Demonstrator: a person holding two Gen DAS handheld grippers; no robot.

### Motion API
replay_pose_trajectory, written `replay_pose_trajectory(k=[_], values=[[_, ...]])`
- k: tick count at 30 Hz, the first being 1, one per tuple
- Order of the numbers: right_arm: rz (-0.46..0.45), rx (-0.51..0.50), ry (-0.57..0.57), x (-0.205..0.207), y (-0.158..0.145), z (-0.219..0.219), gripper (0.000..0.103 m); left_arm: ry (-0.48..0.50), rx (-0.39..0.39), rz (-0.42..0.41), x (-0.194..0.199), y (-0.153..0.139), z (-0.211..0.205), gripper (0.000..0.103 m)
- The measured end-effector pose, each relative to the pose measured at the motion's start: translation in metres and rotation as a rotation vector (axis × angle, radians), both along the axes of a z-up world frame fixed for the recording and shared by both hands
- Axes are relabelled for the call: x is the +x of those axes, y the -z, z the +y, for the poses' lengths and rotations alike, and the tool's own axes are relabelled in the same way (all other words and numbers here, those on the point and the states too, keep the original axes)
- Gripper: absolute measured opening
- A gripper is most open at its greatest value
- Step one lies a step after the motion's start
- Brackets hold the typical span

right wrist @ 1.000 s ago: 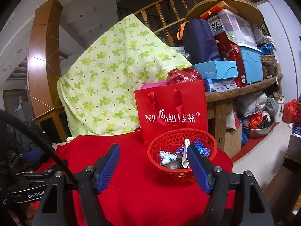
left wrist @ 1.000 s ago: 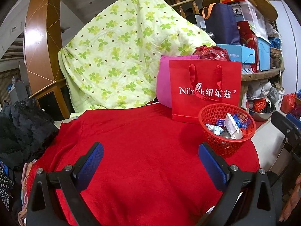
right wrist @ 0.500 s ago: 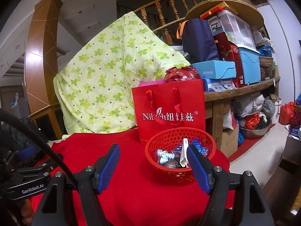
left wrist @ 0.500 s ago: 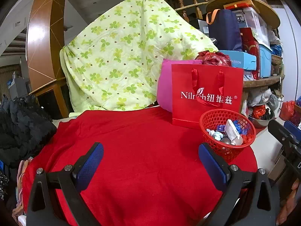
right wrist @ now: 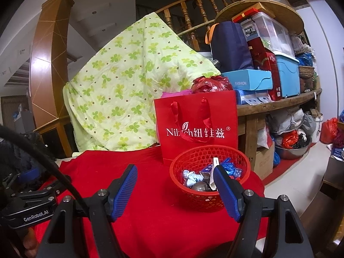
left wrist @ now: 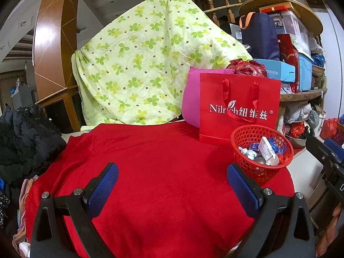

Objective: Collect trash

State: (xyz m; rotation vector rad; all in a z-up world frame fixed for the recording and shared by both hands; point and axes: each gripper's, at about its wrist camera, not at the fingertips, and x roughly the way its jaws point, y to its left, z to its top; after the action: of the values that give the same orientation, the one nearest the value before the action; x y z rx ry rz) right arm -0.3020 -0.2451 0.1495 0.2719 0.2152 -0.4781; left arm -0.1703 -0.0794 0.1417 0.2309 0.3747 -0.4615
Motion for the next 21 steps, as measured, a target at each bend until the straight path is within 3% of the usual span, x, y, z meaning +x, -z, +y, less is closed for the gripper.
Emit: replay_pose_trajectory(k=[21], values=[[-0.062, -0.034, -0.043, -0.013, -0.028, 0.029, 0.076, -0.03, -0.037, -0.051, -0.024, -0.024, 0.028, 0.101]])
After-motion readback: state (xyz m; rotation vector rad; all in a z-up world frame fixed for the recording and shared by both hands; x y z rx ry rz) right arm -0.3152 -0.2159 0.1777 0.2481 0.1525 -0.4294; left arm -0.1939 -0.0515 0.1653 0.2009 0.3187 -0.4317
